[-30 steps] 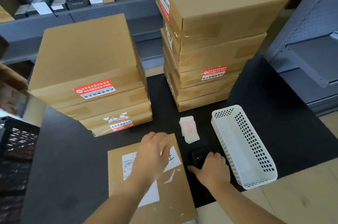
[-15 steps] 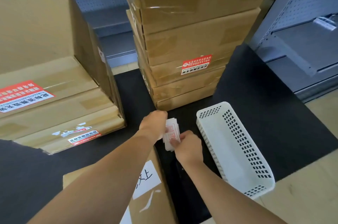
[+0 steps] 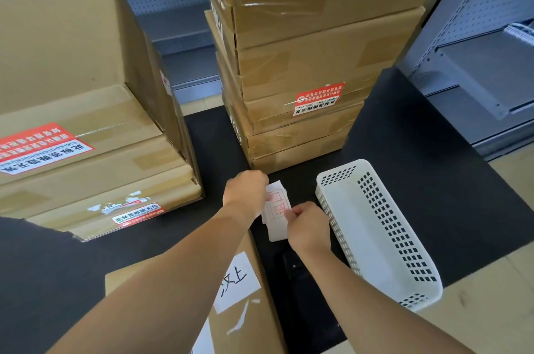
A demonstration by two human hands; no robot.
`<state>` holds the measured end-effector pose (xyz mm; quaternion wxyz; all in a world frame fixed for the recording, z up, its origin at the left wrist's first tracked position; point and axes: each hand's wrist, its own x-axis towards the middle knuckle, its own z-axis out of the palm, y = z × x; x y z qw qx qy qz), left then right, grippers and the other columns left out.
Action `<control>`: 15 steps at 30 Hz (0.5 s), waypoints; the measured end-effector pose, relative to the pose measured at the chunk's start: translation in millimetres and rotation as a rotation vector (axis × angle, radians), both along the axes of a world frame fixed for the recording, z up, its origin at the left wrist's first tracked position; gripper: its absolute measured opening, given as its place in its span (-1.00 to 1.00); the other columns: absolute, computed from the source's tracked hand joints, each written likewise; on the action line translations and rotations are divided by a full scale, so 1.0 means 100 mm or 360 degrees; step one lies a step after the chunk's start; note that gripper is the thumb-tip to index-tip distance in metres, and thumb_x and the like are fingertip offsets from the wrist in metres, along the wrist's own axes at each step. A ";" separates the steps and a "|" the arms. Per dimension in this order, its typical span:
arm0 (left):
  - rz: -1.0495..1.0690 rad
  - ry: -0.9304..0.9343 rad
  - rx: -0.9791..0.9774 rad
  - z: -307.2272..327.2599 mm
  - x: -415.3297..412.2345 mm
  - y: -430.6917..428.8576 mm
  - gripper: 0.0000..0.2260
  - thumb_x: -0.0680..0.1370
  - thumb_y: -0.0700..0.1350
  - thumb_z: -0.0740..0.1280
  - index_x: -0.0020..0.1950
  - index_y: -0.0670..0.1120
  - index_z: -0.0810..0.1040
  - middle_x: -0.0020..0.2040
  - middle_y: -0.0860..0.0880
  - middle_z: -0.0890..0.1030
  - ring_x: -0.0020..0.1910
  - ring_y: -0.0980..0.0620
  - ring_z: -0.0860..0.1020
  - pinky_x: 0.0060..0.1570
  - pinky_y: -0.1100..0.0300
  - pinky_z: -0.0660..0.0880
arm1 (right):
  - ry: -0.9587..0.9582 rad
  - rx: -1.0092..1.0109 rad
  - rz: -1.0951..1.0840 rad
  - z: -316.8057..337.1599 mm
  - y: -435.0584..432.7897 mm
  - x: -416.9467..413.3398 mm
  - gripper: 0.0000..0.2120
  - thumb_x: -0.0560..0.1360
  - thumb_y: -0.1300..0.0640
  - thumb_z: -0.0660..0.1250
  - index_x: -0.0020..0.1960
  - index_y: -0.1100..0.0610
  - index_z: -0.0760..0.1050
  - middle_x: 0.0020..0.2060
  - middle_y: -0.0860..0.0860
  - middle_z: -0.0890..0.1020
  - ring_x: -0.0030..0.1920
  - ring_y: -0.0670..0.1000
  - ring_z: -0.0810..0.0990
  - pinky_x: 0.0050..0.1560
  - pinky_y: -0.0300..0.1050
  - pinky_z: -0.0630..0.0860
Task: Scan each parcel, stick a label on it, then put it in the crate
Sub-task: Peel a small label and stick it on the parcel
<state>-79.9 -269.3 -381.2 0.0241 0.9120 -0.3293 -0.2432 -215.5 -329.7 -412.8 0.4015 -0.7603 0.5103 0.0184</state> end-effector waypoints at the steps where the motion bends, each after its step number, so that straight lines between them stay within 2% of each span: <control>1: 0.0027 0.0010 -0.0017 -0.01 0.01 0.01 -0.81 0.56 0.05 0.43 0.10 -0.01 0.61 -0.04 -0.02 0.64 -0.05 -0.01 0.61 0.05 -0.01 0.60 | -0.0013 -0.0033 -0.0004 -0.01 0.00 0.00 -0.80 0.62 0.03 0.38 0.19 0.09 0.56 0.03 0.02 0.67 0.00 -0.02 0.67 -0.16 -0.23 0.58; 6: 0.0148 0.0041 -0.0161 -0.03 0.05 0.09 -0.82 0.60 0.05 0.38 0.10 0.00 0.67 -0.05 0.02 0.67 -0.09 0.03 0.62 0.01 0.02 0.61 | -0.0091 -0.0143 -0.0038 -0.02 0.03 0.05 -0.88 0.60 0.04 0.39 0.10 0.05 0.57 -0.02 -0.02 0.64 -0.06 -0.05 0.65 -0.16 -0.22 0.61; 9: 0.0233 0.0055 -0.0310 -0.01 0.04 0.16 -0.84 0.61 0.00 0.36 0.10 0.01 0.69 -0.02 0.04 0.68 -0.07 0.05 0.60 -0.05 0.11 0.59 | -0.0137 -0.0169 -0.0033 0.08 0.07 0.09 -0.94 0.60 0.08 0.39 0.05 0.03 0.54 -0.08 -0.04 0.63 -0.07 -0.04 0.65 -0.06 -0.07 0.66; 12: 0.0348 0.0119 -0.0507 0.09 -0.02 0.24 -0.89 0.62 -0.10 0.36 -0.01 0.01 0.69 -0.07 0.03 0.67 -0.09 0.05 0.60 -0.14 0.22 0.51 | -0.0136 -0.0194 0.0003 0.26 0.12 0.10 -0.91 0.61 0.12 0.38 0.00 -0.01 0.46 -0.19 -0.12 0.56 -0.12 -0.05 0.60 0.06 0.09 0.61; 13: 0.0398 0.0155 -0.0595 0.16 -0.05 0.27 -0.89 0.62 -0.10 0.36 -0.05 0.01 0.68 -0.09 0.04 0.66 -0.08 0.06 0.60 -0.15 0.24 0.46 | -0.0150 -0.0182 0.0006 0.35 0.14 0.09 -0.90 0.61 0.14 0.37 -0.01 0.00 0.45 -0.21 -0.14 0.52 -0.13 -0.06 0.59 0.05 0.05 0.60; 15: 0.0493 0.0243 -0.0755 0.39 -0.12 0.37 -0.89 0.62 -0.07 0.37 -0.07 -0.01 0.66 -0.09 0.07 0.63 -0.08 0.09 0.56 -0.16 0.30 0.38 | -0.0218 -0.0141 0.0000 0.57 0.16 0.04 -0.92 0.62 0.16 0.35 0.01 0.05 0.46 -0.22 -0.14 0.50 -0.15 -0.06 0.58 -0.13 -0.16 0.56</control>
